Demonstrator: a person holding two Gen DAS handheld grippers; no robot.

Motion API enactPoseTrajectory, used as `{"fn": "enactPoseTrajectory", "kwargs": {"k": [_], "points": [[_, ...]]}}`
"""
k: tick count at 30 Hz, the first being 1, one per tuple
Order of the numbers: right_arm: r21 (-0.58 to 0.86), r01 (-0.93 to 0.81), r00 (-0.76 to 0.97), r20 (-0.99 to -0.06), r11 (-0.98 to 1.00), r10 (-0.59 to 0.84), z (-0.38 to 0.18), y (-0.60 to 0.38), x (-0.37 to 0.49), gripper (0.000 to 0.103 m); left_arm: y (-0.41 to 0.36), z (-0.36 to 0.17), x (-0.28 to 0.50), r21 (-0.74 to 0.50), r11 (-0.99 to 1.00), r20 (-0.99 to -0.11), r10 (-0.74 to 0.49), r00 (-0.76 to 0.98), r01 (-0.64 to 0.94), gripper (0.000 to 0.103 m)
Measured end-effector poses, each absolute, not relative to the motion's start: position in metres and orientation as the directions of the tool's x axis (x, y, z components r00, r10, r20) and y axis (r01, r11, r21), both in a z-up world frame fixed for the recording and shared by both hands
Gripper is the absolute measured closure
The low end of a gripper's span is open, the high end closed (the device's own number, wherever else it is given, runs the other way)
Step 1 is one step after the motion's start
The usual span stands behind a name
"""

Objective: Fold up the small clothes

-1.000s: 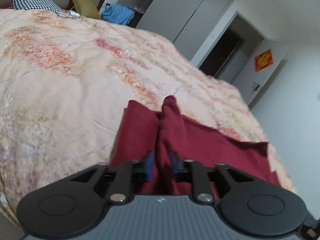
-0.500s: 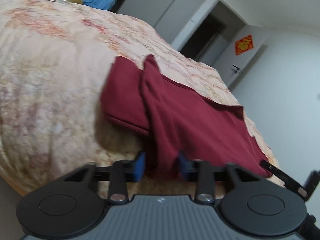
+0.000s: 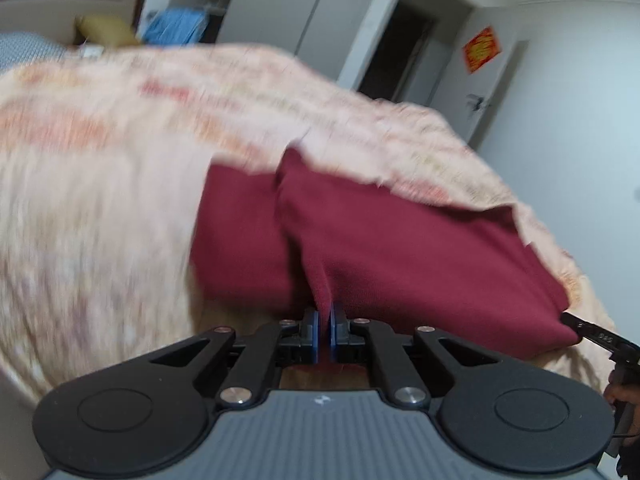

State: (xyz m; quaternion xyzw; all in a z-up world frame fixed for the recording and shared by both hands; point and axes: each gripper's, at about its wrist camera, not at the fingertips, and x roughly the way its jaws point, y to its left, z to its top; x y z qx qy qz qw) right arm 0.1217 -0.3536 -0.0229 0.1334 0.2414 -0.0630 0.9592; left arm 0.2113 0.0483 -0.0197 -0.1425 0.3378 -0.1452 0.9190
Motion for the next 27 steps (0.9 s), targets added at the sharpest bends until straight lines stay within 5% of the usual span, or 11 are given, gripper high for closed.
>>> {"fn": "enactPoseTrajectory", "kwargs": {"k": [16, 22, 27], "points": [[0.176, 0.182, 0.877, -0.474, 0.967, -0.079, -0.025, -0.344, 0.118, 0.094, 0.062, -0.031, 0.196, -0.425, 0.9, -0.573, -0.346, 0.742, 0.092, 0.09], [0.157, 0.188, 0.886, -0.453, 0.97, -0.098, -0.017, -0.341, 0.108, 0.084, 0.061, -0.022, 0.185, -0.408, 0.912, -0.59, -0.293, 0.753, 0.035, 0.046], [0.126, 0.174, 0.899, -0.426, 0.977, -0.105, -0.008, -0.334, 0.096, 0.051, 0.062, -0.019, 0.172, -0.379, 0.925, -0.607, -0.236, 0.759, -0.014, 0.024]]}}
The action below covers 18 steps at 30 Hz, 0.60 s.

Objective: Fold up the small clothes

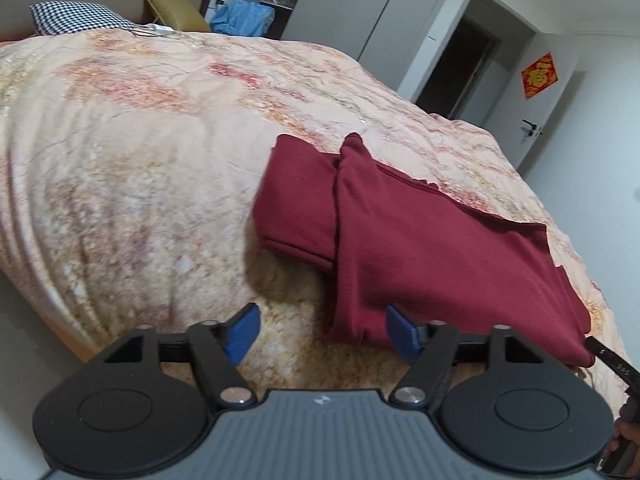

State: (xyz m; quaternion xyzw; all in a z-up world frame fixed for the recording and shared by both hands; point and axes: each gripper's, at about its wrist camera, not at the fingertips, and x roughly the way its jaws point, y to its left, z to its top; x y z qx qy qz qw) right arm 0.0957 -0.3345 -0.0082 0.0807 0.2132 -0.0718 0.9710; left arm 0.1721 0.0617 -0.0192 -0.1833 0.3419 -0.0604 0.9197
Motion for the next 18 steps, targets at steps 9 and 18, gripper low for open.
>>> {"fn": "enactPoseTrajectory", "kwargs": {"k": [9, 18], "points": [[0.066, 0.105, 0.921, -0.383, 0.992, -0.072, 0.003, -0.306, 0.079, 0.01, 0.056, -0.013, 0.157, -0.315, 0.947, -0.625, -0.152, 0.766, -0.068, 0.0], [0.046, 0.076, 0.924, -0.379, 0.996, -0.053, 0.008, -0.286, 0.071, 0.003, 0.043, -0.025, 0.166, -0.13, 0.991, -0.642, -0.075, 0.763, -0.012, 0.002]]}}
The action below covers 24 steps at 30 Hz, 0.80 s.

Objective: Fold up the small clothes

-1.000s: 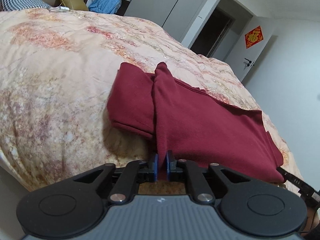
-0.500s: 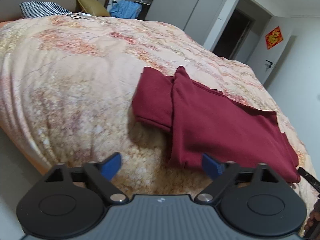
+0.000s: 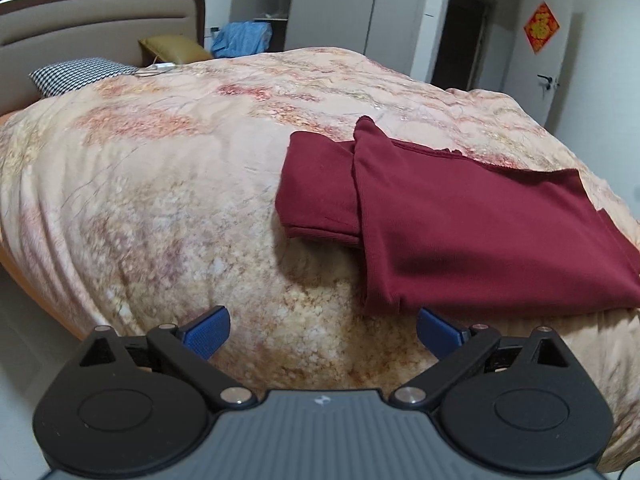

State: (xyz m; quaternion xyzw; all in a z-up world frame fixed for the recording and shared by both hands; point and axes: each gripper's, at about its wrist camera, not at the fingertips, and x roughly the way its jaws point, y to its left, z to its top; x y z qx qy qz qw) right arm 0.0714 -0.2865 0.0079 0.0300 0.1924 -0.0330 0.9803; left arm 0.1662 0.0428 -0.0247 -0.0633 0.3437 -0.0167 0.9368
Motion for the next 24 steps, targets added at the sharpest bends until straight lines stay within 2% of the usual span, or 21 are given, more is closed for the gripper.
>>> {"fn": "enactPoseTrajectory", "kwargs": {"k": [8, 14, 19, 24], "points": [[0.027, 0.079, 0.922, -0.382, 0.997, -0.062, 0.01, -0.281, 0.067, 0.001, 0.066, -0.033, 0.177, -0.076, 0.992, -0.665, 0.026, 0.746, -0.102, 0.004], [0.029, 0.068, 0.92, -0.388, 0.997, -0.051, 0.011, -0.275, 0.069, 0.001, 0.066, -0.031, 0.166, -0.16, 0.987, -0.642, -0.108, 0.759, 0.005, 0.002], [-0.024, 0.057, 0.931, -0.359, 0.998, -0.062, 0.018, -0.268, 0.062, 0.001, 0.05, -0.037, 0.183, -0.113, 0.993, -0.651, -0.094, 0.753, 0.026, 0.002], [-0.042, 0.065, 0.93, -0.361, 0.997, -0.076, 0.018, -0.27, 0.057, 0.001, 0.065, -0.033, 0.191, -0.159, 0.987, -0.63, -0.081, 0.772, -0.027, 0.002]]}}
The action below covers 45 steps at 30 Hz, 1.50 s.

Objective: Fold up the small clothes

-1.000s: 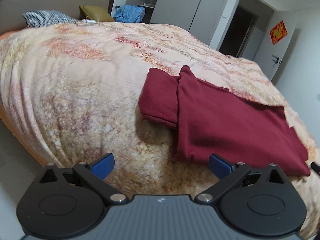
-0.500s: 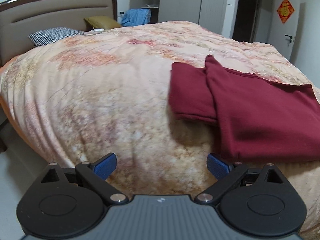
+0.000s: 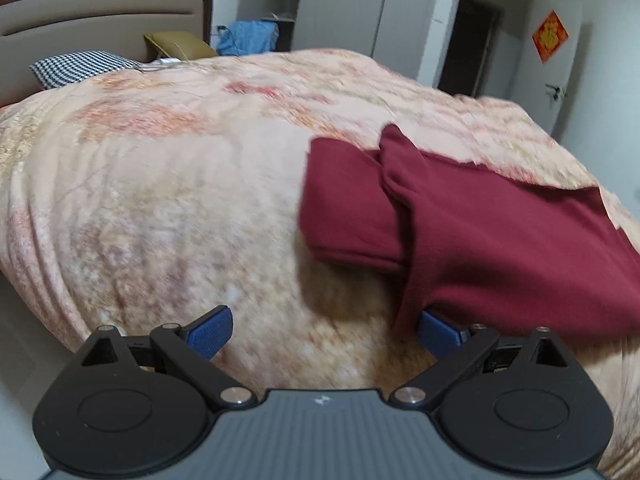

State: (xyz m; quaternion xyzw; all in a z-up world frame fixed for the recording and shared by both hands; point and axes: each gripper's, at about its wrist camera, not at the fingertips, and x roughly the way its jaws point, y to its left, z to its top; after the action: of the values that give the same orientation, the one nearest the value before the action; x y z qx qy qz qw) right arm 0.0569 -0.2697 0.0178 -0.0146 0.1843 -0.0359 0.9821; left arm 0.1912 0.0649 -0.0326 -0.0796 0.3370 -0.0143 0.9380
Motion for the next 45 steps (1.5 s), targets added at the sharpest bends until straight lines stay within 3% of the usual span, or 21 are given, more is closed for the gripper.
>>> {"fn": "enactPoseTrajectory", "kwargs": {"k": [5, 9, 22, 39, 45], "points": [[-0.021, 0.062, 0.924, -0.377, 0.998, -0.065, 0.012, -0.268, 0.057, 0.001, 0.063, -0.037, 0.181, -0.105, 0.994, -0.644, -0.056, 0.763, -0.016, 0.002], [-0.02, 0.045, 0.922, -0.383, 0.999, -0.049, 0.008, -0.265, 0.059, 0.001, 0.068, -0.047, 0.175, -0.03, 0.996, -0.68, 0.038, 0.732, -0.079, 0.004], [-0.023, 0.022, 0.903, -0.429, 0.999, -0.03, -0.01, -0.255, 0.073, 0.001, 0.074, -0.045, 0.16, -0.288, 0.955, -0.686, -0.153, 0.711, -0.072, 0.0], [-0.148, -0.097, 0.939, -0.341, 0.984, 0.042, -0.009, -0.229, 0.145, 0.001, 0.035, -0.032, 0.185, -0.331, 0.943, -0.681, -0.219, 0.698, -0.027, 0.0], [-0.131, -0.135, 0.938, -0.336, 0.982, 0.084, -0.02, -0.214, 0.172, 0.001, 0.04, -0.035, 0.197, -0.442, 0.897, -0.624, -0.283, 0.728, -0.03, 0.0]]}}
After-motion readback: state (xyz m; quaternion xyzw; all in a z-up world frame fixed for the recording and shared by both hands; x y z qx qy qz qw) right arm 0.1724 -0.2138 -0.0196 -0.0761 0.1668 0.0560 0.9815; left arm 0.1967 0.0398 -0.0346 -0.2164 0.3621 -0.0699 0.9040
